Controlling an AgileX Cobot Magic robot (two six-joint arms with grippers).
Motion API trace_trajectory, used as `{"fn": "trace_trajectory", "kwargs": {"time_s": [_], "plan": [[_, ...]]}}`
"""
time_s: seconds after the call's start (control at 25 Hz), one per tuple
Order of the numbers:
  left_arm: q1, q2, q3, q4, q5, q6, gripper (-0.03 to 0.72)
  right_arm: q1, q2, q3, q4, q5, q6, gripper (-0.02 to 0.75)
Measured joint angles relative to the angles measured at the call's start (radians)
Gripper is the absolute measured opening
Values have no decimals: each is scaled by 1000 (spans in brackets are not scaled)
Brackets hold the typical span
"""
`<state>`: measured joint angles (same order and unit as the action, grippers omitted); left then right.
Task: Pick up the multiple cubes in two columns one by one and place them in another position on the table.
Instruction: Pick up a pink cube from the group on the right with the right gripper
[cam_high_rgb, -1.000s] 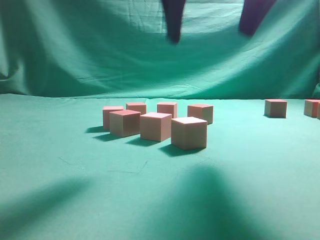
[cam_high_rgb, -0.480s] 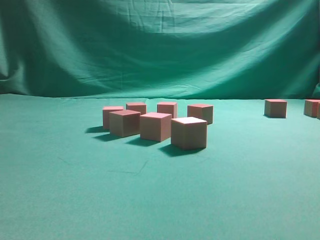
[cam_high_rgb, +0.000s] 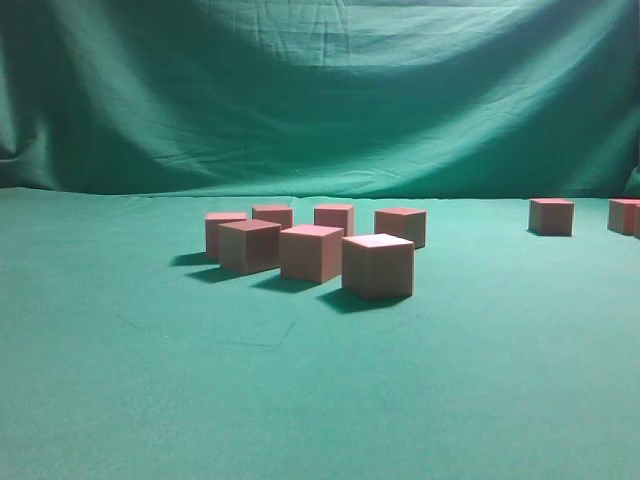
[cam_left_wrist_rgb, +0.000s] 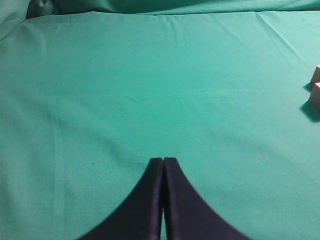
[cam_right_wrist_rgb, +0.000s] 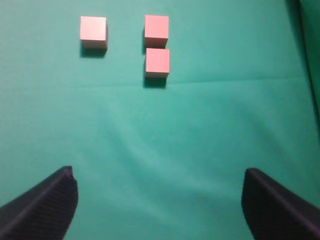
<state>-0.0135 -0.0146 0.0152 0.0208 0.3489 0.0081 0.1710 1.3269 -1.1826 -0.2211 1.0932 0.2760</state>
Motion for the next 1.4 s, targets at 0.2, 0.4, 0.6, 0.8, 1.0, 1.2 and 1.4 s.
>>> {"fn": "trace_trajectory", "kwargs": {"time_s": [0.2, 0.4, 0.6, 0.8, 1.0, 1.2, 1.4], "plan": [[0, 0, 0, 0, 0, 0, 0, -85, 150, -19, 49, -39, -50, 631], [0, 0, 0, 0, 0, 0, 0, -131, 325, -114, 110, -49, -96, 631], [0, 0, 0, 0, 0, 0, 0, -150, 484, -233, 137, -62, -140, 631], [0, 0, 0, 0, 0, 0, 0, -159, 602, -314, 141, -71, -158, 587], [0, 0, 0, 0, 0, 0, 0, -172, 689, -353, 146, -90, -180, 587], [0, 0, 0, 0, 0, 0, 0, -176, 742, -359, 165, -142, -208, 538], [0, 0, 0, 0, 0, 0, 0, -176, 762, -359, 169, -156, -209, 538]]}}
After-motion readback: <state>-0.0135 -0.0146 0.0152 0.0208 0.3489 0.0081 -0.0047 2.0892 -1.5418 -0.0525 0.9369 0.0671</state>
